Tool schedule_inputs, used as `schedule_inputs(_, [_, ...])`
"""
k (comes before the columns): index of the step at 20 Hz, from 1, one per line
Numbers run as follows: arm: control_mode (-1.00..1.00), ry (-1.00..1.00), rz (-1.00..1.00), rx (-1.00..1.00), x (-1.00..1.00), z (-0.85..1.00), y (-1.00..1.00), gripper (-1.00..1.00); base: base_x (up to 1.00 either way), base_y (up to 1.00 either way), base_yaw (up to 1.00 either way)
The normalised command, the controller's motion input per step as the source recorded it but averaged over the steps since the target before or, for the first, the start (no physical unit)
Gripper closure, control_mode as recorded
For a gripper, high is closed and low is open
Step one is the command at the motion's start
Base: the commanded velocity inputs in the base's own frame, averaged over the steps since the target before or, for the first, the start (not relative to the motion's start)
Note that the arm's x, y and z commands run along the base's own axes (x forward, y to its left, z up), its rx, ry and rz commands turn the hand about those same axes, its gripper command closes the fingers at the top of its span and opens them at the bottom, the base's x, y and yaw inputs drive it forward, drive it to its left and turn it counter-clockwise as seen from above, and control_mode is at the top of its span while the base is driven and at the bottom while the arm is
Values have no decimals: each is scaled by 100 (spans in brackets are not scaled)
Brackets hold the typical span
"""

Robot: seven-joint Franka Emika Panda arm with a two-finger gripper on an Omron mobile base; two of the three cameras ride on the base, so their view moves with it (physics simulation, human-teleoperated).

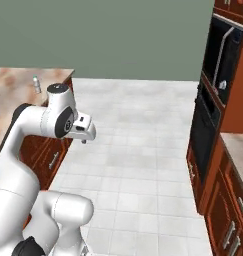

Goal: Move the drinks to the dining counter.

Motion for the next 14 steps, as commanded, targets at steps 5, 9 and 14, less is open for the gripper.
schedule_inputs(5, [100,0,0,0,0,0,0,-100,100,-46,45])
schedule_inputs(9, [100,0,0,0,0,0,0,-100,100,-48,44])
schedule_inputs(14, [100,0,0,0,0,0,0,-100,100,-48,42])
